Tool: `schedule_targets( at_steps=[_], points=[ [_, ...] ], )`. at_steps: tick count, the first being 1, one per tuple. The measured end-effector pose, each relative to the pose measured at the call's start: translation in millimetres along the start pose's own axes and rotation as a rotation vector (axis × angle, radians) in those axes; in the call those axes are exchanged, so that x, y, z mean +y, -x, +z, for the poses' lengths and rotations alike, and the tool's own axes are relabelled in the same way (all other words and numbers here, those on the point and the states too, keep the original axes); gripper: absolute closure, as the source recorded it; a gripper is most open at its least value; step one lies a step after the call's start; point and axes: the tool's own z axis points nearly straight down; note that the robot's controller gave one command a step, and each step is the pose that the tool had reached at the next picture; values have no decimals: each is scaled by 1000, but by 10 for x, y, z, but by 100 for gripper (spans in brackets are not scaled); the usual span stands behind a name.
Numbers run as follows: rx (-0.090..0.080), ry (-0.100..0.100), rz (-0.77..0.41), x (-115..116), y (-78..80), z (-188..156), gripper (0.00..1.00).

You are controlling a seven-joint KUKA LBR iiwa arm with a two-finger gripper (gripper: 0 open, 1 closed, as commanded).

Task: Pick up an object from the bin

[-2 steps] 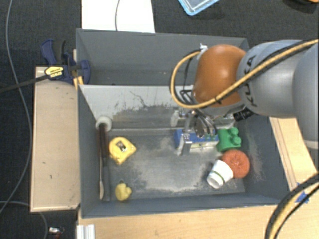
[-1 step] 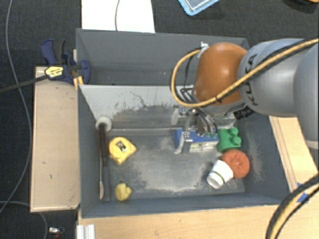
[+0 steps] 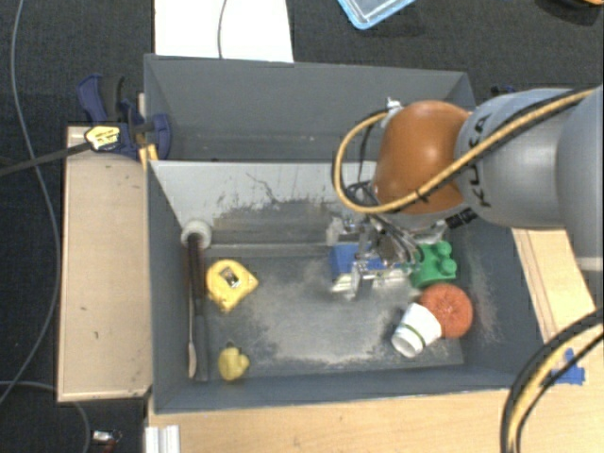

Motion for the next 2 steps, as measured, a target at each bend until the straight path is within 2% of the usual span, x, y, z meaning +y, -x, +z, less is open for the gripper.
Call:
schedule_targets(
  at_steps=[1,2],
  points=[
    [5,0,-67,-369,-80,259,100],
    [5,0,-65,-369,-80,257,100]
  ],
)
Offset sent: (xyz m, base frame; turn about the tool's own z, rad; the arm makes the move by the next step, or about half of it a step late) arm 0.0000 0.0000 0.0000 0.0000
